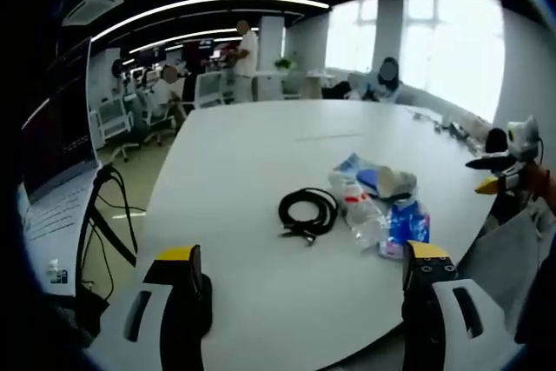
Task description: Arrange the tabletop items into an orderly group along one side of the table until the central work area is clear of visible clutter.
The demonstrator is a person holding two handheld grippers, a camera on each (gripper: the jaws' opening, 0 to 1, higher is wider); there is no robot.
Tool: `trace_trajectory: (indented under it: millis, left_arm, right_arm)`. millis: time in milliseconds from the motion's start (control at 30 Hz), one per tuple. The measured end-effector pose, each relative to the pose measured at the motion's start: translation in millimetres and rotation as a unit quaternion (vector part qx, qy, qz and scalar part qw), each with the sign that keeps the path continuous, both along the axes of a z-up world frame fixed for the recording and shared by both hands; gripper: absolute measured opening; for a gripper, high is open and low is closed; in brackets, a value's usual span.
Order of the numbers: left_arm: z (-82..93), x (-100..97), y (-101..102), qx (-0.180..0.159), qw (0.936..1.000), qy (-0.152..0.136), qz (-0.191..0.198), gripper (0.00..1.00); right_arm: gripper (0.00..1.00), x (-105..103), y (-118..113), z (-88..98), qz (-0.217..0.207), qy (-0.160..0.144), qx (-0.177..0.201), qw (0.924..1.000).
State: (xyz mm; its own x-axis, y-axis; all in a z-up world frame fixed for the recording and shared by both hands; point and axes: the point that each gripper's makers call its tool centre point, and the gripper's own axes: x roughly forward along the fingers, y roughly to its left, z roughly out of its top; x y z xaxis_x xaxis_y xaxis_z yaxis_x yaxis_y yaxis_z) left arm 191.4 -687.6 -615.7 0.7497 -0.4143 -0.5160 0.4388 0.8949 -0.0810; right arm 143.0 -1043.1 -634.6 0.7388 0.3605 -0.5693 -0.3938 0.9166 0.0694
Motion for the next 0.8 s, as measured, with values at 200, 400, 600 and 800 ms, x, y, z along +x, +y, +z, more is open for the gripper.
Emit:
trace_trajectory:
  millis: [200,400,600,800]
  left_arm:
    - [0.4,-0.2,-0.8,0.012,0.9999,-0.003,-0.008,0.98]
    - [3.4,0.4,-1.5,0.012,0.9999,-0.007,-0.01,0.99]
    - [4.7,-0.5,-2.7,0.013,0.9998,-0.008,-0.01,0.99]
    - [5.0,-1.8,-4.3,0.011,0.9999,-0.008,-0.011,0.99]
  right_arm:
    - [0.84,0.0,0.4,0.6,0.002,-0.001,0.002,1.0]
    - [0.84,-0.6,0.9,1.1,0.004,-0.002,0.002,1.0]
    - [0.84,-0.5,2.8,2.0,0.008,-0.004,0.003,1.0]
    - [0.83,0.4,4.3,3.8,0.01,-0.008,0.005,0.9999]
